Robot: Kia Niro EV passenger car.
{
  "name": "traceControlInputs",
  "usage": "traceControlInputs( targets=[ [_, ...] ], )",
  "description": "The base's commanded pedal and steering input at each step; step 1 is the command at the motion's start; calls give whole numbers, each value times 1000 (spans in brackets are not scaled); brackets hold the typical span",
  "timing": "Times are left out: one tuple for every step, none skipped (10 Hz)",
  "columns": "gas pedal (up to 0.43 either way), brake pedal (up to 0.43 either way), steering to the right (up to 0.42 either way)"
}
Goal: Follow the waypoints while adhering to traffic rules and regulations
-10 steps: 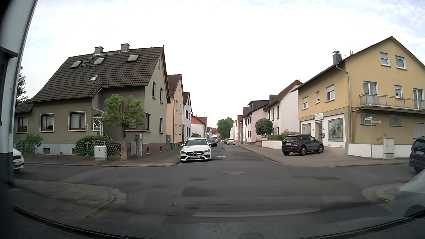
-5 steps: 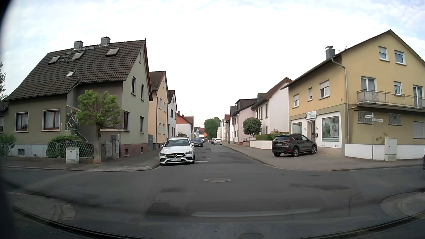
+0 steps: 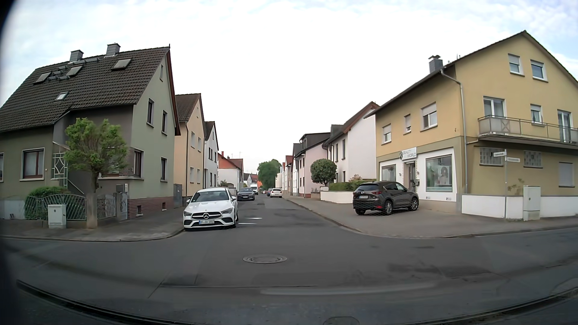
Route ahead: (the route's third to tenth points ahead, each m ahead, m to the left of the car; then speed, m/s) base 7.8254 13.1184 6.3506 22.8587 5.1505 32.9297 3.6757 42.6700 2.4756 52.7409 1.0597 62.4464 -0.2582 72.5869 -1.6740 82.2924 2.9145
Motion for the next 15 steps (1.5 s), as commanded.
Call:
traceControlInputs(
  targets=[
    [0, 195, 59],
    [0, 201, 33],
    [0, 201, 7],
    [0, 201, -18],
    [0, 201, -51],
    [0, 201, -90],
    [0, 201, -116],
    [0, 195, -152],
    [0, 171, -185],
    [0, 128, -217],
    [0, 43, -257],
    [0, 0, -300],
    [0, 0, -331],
    [0, 0, -367],
    [0, 0, -396]
  ],
)
